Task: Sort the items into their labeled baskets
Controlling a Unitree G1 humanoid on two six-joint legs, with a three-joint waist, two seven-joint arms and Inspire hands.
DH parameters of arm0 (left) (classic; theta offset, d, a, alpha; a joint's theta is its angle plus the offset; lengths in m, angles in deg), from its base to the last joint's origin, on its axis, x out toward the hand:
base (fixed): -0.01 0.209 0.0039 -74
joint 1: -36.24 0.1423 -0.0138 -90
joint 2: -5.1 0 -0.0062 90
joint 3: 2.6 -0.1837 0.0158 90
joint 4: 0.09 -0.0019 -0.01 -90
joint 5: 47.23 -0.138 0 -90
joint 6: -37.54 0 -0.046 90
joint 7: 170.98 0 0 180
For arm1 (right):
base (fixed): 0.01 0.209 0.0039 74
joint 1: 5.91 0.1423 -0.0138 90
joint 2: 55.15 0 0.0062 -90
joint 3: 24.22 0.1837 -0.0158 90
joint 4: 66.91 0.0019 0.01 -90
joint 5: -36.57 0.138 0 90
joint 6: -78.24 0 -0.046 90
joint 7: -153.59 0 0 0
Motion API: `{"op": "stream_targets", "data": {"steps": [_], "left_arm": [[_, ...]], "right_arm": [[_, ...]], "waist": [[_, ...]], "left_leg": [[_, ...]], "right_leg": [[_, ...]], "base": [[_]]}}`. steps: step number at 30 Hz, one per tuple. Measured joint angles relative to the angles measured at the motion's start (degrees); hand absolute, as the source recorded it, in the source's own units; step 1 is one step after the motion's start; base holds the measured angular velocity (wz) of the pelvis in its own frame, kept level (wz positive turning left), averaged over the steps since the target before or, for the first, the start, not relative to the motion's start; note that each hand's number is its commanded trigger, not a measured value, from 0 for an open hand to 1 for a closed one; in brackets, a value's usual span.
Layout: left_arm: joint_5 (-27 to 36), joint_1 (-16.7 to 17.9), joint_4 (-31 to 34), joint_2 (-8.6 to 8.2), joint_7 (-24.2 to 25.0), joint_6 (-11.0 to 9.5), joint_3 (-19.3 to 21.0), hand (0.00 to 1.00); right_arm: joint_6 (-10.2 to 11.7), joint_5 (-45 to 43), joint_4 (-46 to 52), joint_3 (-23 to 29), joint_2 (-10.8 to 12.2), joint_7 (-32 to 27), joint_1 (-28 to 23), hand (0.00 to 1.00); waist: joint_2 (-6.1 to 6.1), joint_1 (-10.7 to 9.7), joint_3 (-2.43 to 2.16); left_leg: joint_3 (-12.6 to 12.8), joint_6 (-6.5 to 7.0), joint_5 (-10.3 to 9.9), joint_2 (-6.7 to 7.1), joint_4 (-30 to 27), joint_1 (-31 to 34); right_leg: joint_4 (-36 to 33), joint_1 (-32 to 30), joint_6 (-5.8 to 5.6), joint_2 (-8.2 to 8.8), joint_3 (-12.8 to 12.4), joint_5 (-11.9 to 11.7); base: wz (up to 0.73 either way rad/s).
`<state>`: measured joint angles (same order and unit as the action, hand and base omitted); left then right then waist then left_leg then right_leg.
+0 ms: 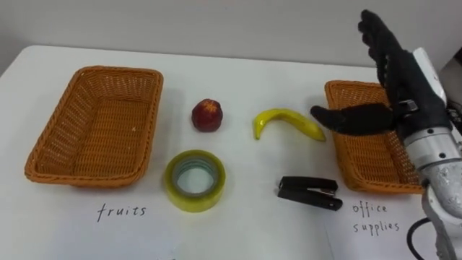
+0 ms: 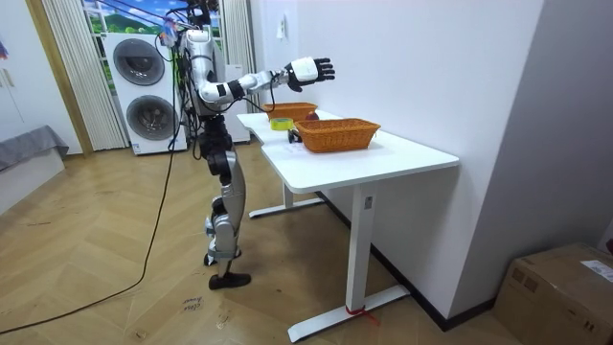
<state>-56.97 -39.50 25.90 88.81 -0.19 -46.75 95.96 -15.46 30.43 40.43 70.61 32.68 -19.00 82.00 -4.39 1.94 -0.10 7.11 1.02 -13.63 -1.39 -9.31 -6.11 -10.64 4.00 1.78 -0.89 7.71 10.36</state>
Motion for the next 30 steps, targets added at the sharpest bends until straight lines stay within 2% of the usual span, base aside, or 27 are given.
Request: {"op": "stream_targets", "data": {"steps": [6, 11, 14, 24, 30], "left_arm": [[0.00, -0.79, -0.12, 0.32, 0.38, 0.24, 0.12, 0.00], [-0.05, -1.25, -0.10, 0.42, 1.23, 0.26, 0.10, 0.00], [-0.05, -1.33, -0.10, 0.43, 1.22, 0.26, 0.10, 0.00], [-0.06, -1.35, 0.14, 0.44, 1.44, 0.57, 0.13, 0.00], [-0.04, -1.65, 0.47, 0.44, 1.38, 0.80, 0.01, 0.00]], "right_arm": [[-0.22, -3.23, -0.45, -0.45, -0.08, 2.94, 0.00, 0.00], [-2.68, -7.18, -5.07, -2.47, -0.09, 6.73, -0.05, 0.00], [-3.85, -9.40, -5.87, -3.39, -0.09, 8.64, -0.06, 0.00], [-3.98, -14.66, -7.05, -3.64, 0.01, 14.08, -0.06, 0.00], [-6.03, -15.00, -8.69, -3.84, 0.01, 16.57, -0.06, 0.00]], "waist": [[-0.39, 0.13, 0.02], [-1.00, 0.60, 0.11], [-0.99, 0.62, 0.13], [-0.96, 1.88, 0.17], [-1.08, 1.95, 0.27]], "left_leg": [[-0.01, -0.01, 0.00, 0.04, -0.20, 0.21], [-0.09, -0.01, 0.00, 0.14, -0.40, 0.21], [-0.10, -0.01, 0.00, 0.11, -0.38, 0.19], [-0.17, -0.01, 0.00, 0.18, -0.34, 0.21], [-0.73, -0.01, 0.00, 0.27, -0.34, 0.32]], "right_leg": [[0.04, -0.04, 0.02, 0.00, 0.34, -0.01], [0.03, 0.10, 0.04, -0.01, 0.24, -0.09], [0.04, 0.08, 0.03, 0.00, 0.19, -0.10], [0.08, 0.06, 0.05, -0.05, 0.17, -0.11], [0.15, 0.05, 0.05, -0.08, 0.21, -0.11]], "base": [[0.00], [0.00], [0.00], [0.00], [0.00]]}}
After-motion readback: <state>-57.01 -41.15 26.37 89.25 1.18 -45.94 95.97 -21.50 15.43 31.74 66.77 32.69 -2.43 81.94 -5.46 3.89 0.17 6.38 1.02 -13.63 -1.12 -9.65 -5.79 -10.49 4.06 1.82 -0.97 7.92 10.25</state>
